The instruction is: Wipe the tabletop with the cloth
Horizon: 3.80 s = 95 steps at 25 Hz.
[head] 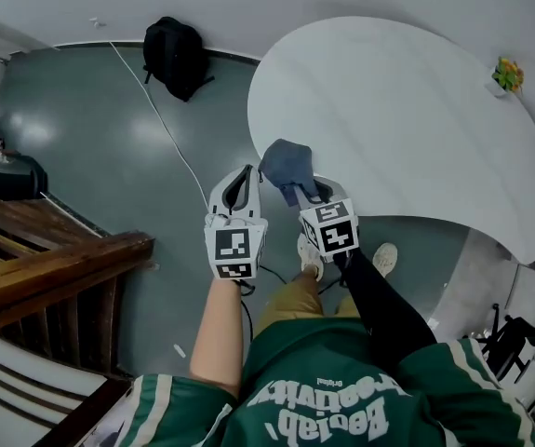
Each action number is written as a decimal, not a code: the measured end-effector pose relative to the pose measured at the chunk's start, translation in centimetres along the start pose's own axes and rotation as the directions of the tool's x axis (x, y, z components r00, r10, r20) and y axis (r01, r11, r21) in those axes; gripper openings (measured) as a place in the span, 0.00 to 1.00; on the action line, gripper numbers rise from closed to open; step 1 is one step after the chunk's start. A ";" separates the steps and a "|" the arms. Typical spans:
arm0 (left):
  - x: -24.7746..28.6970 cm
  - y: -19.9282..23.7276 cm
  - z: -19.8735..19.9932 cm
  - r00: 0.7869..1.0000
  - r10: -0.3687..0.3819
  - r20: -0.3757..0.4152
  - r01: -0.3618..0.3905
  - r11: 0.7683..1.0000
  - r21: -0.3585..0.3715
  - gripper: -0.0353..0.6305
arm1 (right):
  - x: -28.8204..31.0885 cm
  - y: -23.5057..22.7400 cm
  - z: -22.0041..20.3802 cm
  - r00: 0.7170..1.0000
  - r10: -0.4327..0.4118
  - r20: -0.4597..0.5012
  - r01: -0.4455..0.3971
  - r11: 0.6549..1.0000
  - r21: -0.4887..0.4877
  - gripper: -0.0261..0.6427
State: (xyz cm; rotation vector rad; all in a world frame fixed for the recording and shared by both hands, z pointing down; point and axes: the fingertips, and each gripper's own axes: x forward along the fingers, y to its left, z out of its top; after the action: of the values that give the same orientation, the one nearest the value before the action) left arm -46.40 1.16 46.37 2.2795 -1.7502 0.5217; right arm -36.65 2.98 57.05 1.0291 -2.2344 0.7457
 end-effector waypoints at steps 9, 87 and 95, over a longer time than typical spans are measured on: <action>1.5 -6.0 1.1 0.994 -0.104 0.025 0.103 0.995 0.014 0.05 | -4.2 -6.2 -1.7 0.991 -0.130 0.015 0.129 0.990 0.047 0.18; 8.5 -59.7 8.7 0.856 -0.517 -0.004 0.506 0.836 0.213 0.05 | -45.4 -45.5 -17.1 0.805 -0.531 0.265 0.415 0.823 0.389 0.17; 5.1 -38.0 6.7 0.938 -0.346 0.011 0.340 0.926 0.165 0.05 | -30.2 -28.5 -7.0 0.893 -0.311 0.324 0.242 0.941 0.237 0.17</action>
State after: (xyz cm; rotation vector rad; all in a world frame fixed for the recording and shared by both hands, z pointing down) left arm -7.72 4.24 43.90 2.6485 -1.3181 0.5656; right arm 4.35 6.72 48.26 1.6572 -2.2653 0.6972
